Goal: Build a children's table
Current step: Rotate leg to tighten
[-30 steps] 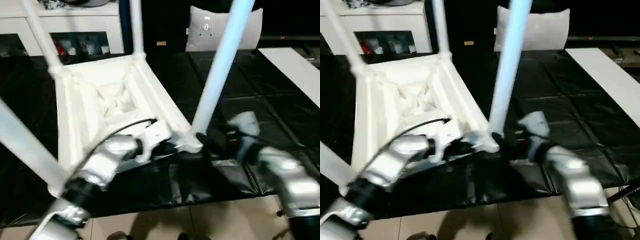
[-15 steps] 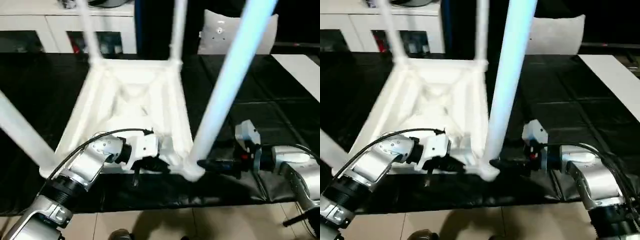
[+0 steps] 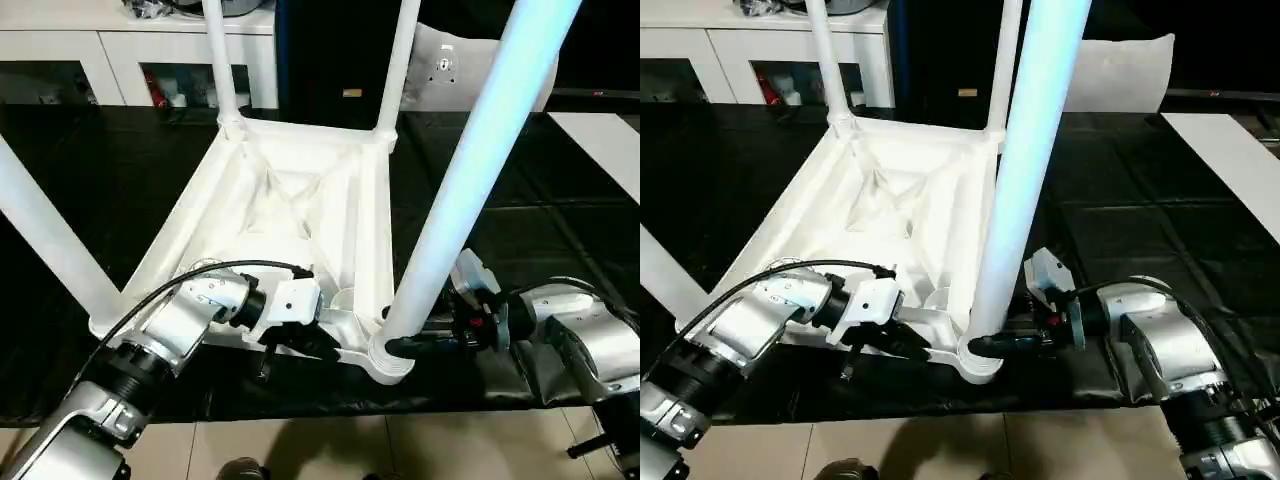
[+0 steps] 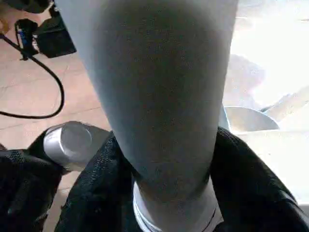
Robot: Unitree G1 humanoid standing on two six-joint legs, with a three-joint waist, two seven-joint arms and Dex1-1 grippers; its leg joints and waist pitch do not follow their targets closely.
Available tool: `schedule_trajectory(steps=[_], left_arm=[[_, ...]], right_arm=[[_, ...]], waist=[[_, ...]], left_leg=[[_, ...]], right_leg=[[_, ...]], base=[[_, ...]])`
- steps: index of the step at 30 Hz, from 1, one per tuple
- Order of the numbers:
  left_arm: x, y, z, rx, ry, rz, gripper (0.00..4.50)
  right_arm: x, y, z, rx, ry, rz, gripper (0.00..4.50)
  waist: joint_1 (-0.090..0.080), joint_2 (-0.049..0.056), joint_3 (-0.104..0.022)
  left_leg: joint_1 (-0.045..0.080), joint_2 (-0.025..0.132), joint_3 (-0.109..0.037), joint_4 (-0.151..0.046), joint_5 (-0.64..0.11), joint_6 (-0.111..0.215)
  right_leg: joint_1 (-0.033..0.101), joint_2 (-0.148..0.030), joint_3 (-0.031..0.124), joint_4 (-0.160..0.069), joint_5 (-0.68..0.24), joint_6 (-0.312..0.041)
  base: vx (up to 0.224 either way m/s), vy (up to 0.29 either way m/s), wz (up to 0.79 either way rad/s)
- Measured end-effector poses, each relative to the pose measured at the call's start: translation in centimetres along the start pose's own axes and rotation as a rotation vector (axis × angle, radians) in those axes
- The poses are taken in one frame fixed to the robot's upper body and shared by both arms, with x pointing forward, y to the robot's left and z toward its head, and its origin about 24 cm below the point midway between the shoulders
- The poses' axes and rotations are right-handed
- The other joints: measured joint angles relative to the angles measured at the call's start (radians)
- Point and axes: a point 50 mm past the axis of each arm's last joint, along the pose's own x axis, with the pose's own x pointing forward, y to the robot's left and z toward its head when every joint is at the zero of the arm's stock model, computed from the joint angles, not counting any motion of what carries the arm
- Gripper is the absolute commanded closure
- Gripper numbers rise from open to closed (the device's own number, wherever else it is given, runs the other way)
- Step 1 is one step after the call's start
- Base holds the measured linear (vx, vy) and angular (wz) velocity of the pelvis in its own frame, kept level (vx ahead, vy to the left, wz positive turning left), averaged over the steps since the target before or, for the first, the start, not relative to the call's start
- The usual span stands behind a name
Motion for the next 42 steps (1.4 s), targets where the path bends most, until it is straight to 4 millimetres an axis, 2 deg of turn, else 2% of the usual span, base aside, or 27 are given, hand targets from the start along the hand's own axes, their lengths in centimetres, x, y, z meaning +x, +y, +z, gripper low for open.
schedule_trajectory(steps=[6, 9, 10, 12, 17, 19, 21, 22, 23, 26, 28, 29, 33, 40, 41, 42], left_arm=[[0.2, 0.1, 0.1, -0.046, -0.028, 0.010, 4.50], [0.5, 0.3, 0.0, -0.138, -0.054, 0.101, 4.50], [0.3, 0.5, -0.2, -0.178, -0.056, 0.160, 4.50], [0.6, 1.3, -0.2, -0.245, -0.050, 0.288, 4.50], [3.2, 2.5, 0.9, -0.352, -0.090, 0.476, 4.50], [3.9, 2.9, 1.4, -0.385, -0.093, 0.554, 4.50], [4.4, 3.2, 1.8, -0.400, -0.092, 0.608, 4.50], [4.6, 3.3, 1.9, -0.401, -0.091, 0.626, 4.50], [4.7, 3.4, 2.0, -0.401, -0.090, 0.638, 4.50], [4.8, 3.5, 2.2, -0.401, -0.094, 0.652, 4.50], [4.8, 3.5, 2.3, -0.397, -0.096, 0.654, 4.50], [4.8, 3.5, 2.4, -0.392, -0.097, 0.649, 4.50], [3.8, 3.3, 2.0, -0.346, -0.091, 0.595, 4.50], [2.1, 2.5, 1.0, -0.269, -0.078, 0.486, 4.50], [1.2, 1.9, 0.5, -0.235, -0.069, 0.419, 4.50], [0.8, 1.6, 0.2, -0.222, -0.068, 0.390, 4.50]], right_arm=[[-0.1, 0.5, -0.3, 0.047, -0.030, -0.030, 2.52], [0.6, 0.9, -0.5, 0.093, -0.081, -0.185, 2.52], [1.0, 0.7, -0.5, 0.113, -0.107, -0.271, 2.52], [2.1, -0.2, -0.3, 0.155, -0.157, -0.488, 2.52], [3.2, -1.8, 0.2, 0.249, -0.212, -0.870, 2.54], [4.2, -2.4, 0.6, 0.299, -0.238, -1.027, 2.54], [4.7, -2.8, 1.0, 0.313, -0.245, -1.113, 2.54], [4.9, -3.0, 1.1, 0.312, -0.246, -1.141, 1.99], [5.0, -3.1, 1.2, 0.309, -0.249, -1.159, 1.86], [5.3, -3.3, 1.4, 0.293, -0.261, -1.172, 1.76], [5.3, -3.3, 1.5, 0.287, -0.267, -1.173, 1.41], [5.2, -3.3, 1.5, 0.275, -0.267, -1.158, 1.41], [4.1, -2.7, 1.2, 0.209, -0.243, -1.009, 1.06], [1.9, -1.5, 0.7, 0.085, -0.142, -0.766, 0.52], [1.0, -1.0, 0.7, 0.036, -0.097, -0.642, 0.45], [0.6, -0.8, 0.8, 0.011, -0.092, -0.600, 0.35]], waist=[[0.007, 0.000, 0.000], [0.005, 0.001, 0.000], [-0.003, 0.001, 0.000], [-0.031, 0.002, 0.000], [-0.090, 0.003, -0.001], [-0.098, 0.006, -0.001], [-0.100, 0.007, -0.002], [-0.100, 0.007, -0.002], [-0.101, 0.007, -0.002], [-0.099, 0.010, -0.002], [-0.094, 0.010, -0.002], [-0.090, 0.010, -0.002], [-0.083, 0.012, -0.002], [-0.064, 0.013, -0.002], [-0.060, 0.013, -0.002], [-0.059, 0.013, -0.002]], left_leg=[[0.001, 0.000, 0.000, 0.000, 0.000, 0.000], [0.003, 0.000, 0.000, -0.001, 0.000, 0.000], [0.006, 0.000, 0.000, -0.001, 0.000, -0.001], [0.010, -0.001, 0.000, -0.001, 0.001, -0.002], [0.007, -0.001, -0.006, -0.005, 0.001, -0.002], [0.003, 0.000, -0.013, -0.005, 0.001, -0.002], [0.000, -0.001, -0.016, -0.005, 0.001, -0.002], [0.000, -0.002, -0.016, -0.005, 0.001, -0.002], [-0.001, -0.002, -0.016, -0.005, 0.001, -0.002], [-0.001, -0.003, -0.015, -0.006, 0.000, -0.001], [-0.001, -0.003, -0.015, -0.007, -0.001, 0.000], [-0.001, -0.003, -0.015, -0.010, -0.001, 0.000], [-0.003, 0.000, -0.015, -0.019, 0.000, -0.001], [-0.003, 0.002, -0.012, -0.018, 0.000, -0.001], [-0.002, 0.002, -0.011, -0.018, 0.000, -0.001], [-0.001, 0.002, -0.011, -0.018, 0.000, -0.001]], right_leg=[[0.001, 0.000, 0.000, 0.000, 0.000, 0.000], [0.002, 0.000, 0.000, 0.000, -0.001, 0.001], [0.003, 0.000, 0.000, 0.001, -0.001, 0.002], [0.003, 0.000, 0.000, 0.000, -0.001, 0.002], [0.004, 0.000, -0.009, -0.021, -0.002, 0.003], [0.003, -0.001, -0.019, -0.031, -0.001, 0.003], [0.003, -0.001, -0.021, -0.034, -0.001, 0.002], [0.003, -0.002, -0.020, -0.034, -0.001, 0.002], [0.003, -0.002, -0.020, -0.034, -0.001, 0.002], [0.003, -0.003, -0.019, -0.034, 0.008, -0.001], [0.002, -0.003, -0.019, -0.033, 0.017, -0.002], [0.001, -0.003, -0.019, -0.033, 0.017, -0.002], [0.000, 0.001, -0.020, -0.033, 0.018, -0.003], [-0.004, 0.003, -0.020, -0.032, 0.019, -0.009], [-0.003, 0.003, -0.020, -0.032, 0.019, -0.009], [-0.002, 0.003, -0.020, -0.032, 0.019, -0.010]], base=[[0.000, 0.000, 0.00], [0.000, 0.000, 0.00], [0.000, 0.000, 0.00], [0.000, 0.000, 0.00], [-0.011, 0.005, -0.04], [0.000, 0.000, 0.00], [0.000, 0.000, 0.00], [0.000, 0.000, 0.00], [0.000, 0.000, 0.00], [0.000, 0.000, 0.00], [0.000, 0.000, 0.00], [0.000, 0.000, 0.00], [0.000, 0.000, 0.00], [0.000, 0.000, 0.00], [0.000, 0.000, 0.00], [0.000, 0.000, 0.00]])
